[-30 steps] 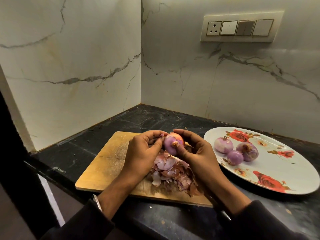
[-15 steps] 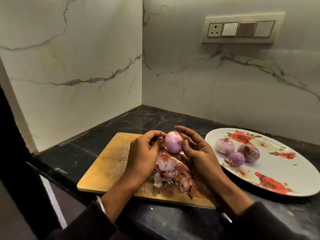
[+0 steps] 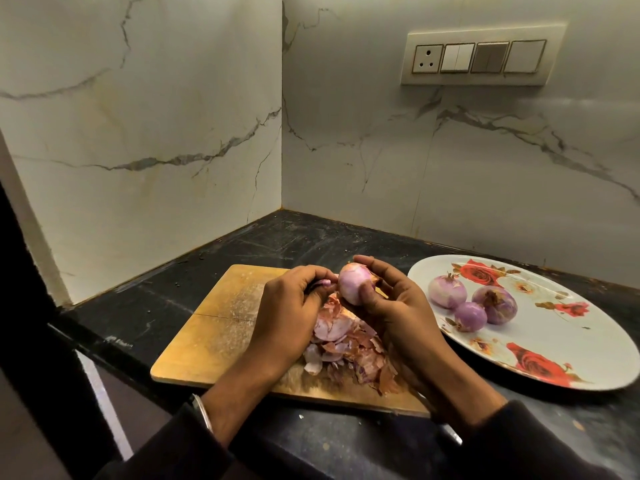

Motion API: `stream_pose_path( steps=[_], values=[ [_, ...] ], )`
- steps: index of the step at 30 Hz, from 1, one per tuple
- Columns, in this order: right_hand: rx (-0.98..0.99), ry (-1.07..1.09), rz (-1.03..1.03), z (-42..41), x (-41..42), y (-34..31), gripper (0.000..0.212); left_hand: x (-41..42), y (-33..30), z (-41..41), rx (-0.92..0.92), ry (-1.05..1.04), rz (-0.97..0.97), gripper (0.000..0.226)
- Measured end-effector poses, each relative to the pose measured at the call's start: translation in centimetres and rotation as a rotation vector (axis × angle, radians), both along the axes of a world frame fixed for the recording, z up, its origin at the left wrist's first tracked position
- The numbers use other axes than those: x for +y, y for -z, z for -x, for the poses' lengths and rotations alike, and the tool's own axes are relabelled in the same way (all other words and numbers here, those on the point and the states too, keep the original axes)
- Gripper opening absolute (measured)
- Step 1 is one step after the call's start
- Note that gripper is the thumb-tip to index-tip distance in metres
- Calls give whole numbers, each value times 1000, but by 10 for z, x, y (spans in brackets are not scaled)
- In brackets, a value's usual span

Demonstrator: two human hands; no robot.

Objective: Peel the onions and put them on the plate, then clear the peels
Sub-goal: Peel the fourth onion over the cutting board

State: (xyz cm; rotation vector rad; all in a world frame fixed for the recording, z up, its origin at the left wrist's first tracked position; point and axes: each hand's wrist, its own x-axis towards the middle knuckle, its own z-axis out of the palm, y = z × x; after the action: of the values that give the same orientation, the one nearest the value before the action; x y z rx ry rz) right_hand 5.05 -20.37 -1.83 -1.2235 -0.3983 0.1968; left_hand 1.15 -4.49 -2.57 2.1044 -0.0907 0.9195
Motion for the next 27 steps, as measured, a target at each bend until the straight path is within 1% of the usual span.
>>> stream_pose_path(
  steps=[4, 7, 9, 13, 16, 18, 20, 23, 27],
  values=[
    [48, -30, -71, 0, 2, 1, 31, 1, -1, -1, -12, 10, -7, 24],
    [42, -20, -119, -1, 2, -2, 39, 0, 0, -2, 22, -4, -27, 25],
    [-7, 19, -87, -3, 1, -4, 41, -1, 1, -4, 54, -11, -40, 22],
    [-137, 126, 94, -6, -2, -1, 40, -2, 2, -5, 145, 82, -14, 20],
    [-185, 145, 146, -5, -2, 2, 44, -2, 2, -4, 175, 115, -21, 43],
    [-217, 151, 166, -4, -2, 3, 44, -3, 2, -4, 173, 111, -92, 55],
    [-239, 153, 189, -4, 0, 4, 44, -2, 3, -5, 141, 97, -118, 54],
    [-239, 140, 202, -4, 1, 5, 45, 0, 4, -7, 98, 93, -63, 51],
    [-218, 133, 196, -4, 1, 4, 41, -1, 4, -5, 103, 93, -100, 46]
  ],
)
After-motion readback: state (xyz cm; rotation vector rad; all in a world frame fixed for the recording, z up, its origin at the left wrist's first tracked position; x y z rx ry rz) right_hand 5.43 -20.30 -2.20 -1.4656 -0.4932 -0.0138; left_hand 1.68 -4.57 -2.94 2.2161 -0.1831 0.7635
